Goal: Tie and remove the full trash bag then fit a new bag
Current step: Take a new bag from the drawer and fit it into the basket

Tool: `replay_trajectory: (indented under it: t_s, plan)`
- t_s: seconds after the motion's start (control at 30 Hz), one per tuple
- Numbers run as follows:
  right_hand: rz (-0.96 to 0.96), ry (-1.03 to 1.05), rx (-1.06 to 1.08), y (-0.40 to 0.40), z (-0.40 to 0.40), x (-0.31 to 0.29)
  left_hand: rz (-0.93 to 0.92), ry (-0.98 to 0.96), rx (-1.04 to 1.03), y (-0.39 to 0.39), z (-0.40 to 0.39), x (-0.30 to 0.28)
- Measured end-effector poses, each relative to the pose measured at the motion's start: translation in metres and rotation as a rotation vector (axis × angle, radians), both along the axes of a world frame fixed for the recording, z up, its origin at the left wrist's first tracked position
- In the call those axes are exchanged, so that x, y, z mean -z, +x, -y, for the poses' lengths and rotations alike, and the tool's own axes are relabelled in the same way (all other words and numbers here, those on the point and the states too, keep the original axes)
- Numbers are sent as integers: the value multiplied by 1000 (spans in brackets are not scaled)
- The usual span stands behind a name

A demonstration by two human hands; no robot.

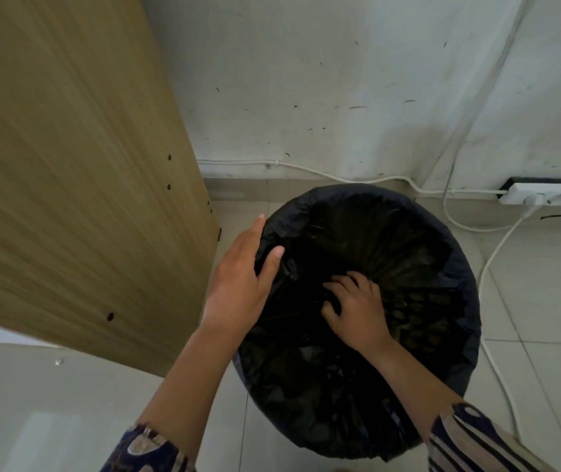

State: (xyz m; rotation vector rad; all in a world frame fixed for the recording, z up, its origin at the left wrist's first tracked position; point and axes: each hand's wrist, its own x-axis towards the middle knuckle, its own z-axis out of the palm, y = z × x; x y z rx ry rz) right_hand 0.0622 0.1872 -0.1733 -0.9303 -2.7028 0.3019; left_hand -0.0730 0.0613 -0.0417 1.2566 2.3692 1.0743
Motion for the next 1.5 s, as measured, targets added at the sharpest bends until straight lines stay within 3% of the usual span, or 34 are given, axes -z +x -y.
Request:
replay_trajectory:
  t_s: [0.07, 0.2, 0.27, 0.43, 0.6, 0.67, 0.77, 0.83, 0.97, 1.07, 1.17, 1.33, 1.5]
  plan:
    - [-98, 33, -22, -5, 5, 0, 17, 10, -7, 0, 1, 0]
    - [461, -488, -13, -7, 15, 19, 33, 14, -19, 4, 4, 0]
    - [568, -583, -38, -12, 17, 27, 43, 6, -18, 5, 5, 0]
    - [470, -540, -49, -16, 16, 22, 37, 9, -20, 5, 5, 1]
    - [-109, -279, 52, -13, 13, 5, 69, 19, -31, 6, 6, 0]
    - [8, -341, 11, -21, 14, 1, 81, 17, -37, 7, 5, -1]
    - [410, -544, -74, -40, 26, 4, 107, 26, -33, 11, 6, -2]
    - [515, -587, -104, -52, 32, 9, 112, 32, -34, 11, 7, -2]
    - [421, -517, -171, -52, 34, 0, 119, 43, -70, 9, 9, -2]
    - [363, -448, -77, -26, 28, -8, 123, 28, -64, 11, 8, -3]
    - [569, -377, -19, -2, 14, -5, 124, 24, -60, 12, 7, -4]
    - [850, -555, -37, 6, 18, 21, 113, 28, -40, 17, 11, -4]
    - [816, -574, -12, 9, 20, 21, 80, 22, -39, 16, 11, -3]
